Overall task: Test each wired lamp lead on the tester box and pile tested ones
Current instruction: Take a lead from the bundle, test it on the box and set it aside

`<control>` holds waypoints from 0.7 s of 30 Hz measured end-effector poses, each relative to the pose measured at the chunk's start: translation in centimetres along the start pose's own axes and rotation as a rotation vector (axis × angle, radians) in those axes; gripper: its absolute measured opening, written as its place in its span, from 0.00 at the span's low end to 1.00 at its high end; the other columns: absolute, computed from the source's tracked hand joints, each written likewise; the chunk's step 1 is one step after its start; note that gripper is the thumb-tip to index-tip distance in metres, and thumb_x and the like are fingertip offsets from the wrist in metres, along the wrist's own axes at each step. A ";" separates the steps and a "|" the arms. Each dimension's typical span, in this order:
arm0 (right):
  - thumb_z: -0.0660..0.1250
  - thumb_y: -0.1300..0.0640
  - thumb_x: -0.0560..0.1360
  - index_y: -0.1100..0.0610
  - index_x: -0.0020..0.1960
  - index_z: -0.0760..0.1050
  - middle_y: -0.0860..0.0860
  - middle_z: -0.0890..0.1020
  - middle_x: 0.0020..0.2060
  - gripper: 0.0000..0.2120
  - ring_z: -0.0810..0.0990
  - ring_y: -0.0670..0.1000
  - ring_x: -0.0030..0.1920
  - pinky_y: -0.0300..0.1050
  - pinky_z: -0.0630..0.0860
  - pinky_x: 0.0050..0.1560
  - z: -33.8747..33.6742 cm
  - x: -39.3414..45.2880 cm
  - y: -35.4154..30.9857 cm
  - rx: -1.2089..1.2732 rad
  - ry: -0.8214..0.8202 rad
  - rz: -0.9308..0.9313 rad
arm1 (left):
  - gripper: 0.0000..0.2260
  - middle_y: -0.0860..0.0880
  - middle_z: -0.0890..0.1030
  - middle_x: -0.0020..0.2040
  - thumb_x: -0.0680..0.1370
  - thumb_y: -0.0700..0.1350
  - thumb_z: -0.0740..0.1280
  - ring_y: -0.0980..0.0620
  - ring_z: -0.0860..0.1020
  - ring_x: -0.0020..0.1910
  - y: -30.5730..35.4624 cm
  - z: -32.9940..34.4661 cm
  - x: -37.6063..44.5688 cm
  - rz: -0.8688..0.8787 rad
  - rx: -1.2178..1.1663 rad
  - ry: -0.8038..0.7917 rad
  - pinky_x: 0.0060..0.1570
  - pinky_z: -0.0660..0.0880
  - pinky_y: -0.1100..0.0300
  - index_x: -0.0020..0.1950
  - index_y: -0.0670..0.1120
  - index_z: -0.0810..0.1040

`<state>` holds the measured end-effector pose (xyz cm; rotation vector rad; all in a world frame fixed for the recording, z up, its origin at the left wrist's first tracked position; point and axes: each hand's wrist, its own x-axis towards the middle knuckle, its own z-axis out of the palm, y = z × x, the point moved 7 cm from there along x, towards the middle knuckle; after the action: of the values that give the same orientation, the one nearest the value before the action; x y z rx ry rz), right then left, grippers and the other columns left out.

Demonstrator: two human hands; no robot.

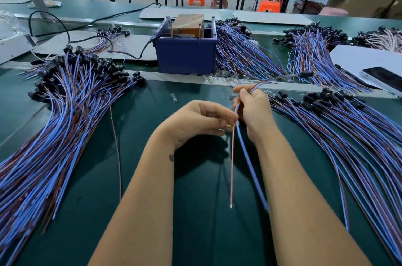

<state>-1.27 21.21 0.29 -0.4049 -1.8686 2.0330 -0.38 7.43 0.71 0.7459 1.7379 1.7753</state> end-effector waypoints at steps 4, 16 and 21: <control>0.53 0.63 0.81 0.53 0.46 0.73 0.50 0.75 0.34 0.12 0.73 0.48 0.34 0.41 0.70 0.37 -0.6 0.0 -0.4 -0.338 0.038 -0.079 | 0.14 0.46 0.85 0.41 0.80 0.34 0.62 0.55 0.84 0.42 -0.2 -0.1 0.3 -0.072 -0.010 0.113 0.40 0.79 0.63 0.50 0.49 0.84; 0.58 0.50 0.81 0.56 0.47 0.77 0.52 0.78 0.40 0.13 0.76 0.56 0.43 0.48 0.70 0.40 -5.5 -0.9 -2.5 -1.193 -0.057 -0.163 | 0.13 0.49 0.70 0.25 0.81 0.40 0.60 0.50 0.81 0.34 -0.3 -0.7 0.4 -0.101 -0.077 0.254 0.35 0.78 0.61 0.50 0.48 0.85; 0.62 0.50 0.80 0.55 0.43 0.78 0.53 0.79 0.38 0.12 0.77 0.56 0.42 0.46 0.70 0.38 -11.8 -1.2 -4.8 -1.413 0.012 -0.022 | 0.12 0.49 0.71 0.25 0.82 0.40 0.60 0.52 0.80 0.33 -0.2 -0.4 0.4 -0.100 -0.061 0.299 0.34 0.78 0.62 0.51 0.46 0.84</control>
<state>5.25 31.53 4.00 -0.6666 -2.9454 0.3496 -0.97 7.40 0.53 0.3746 1.8629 1.9385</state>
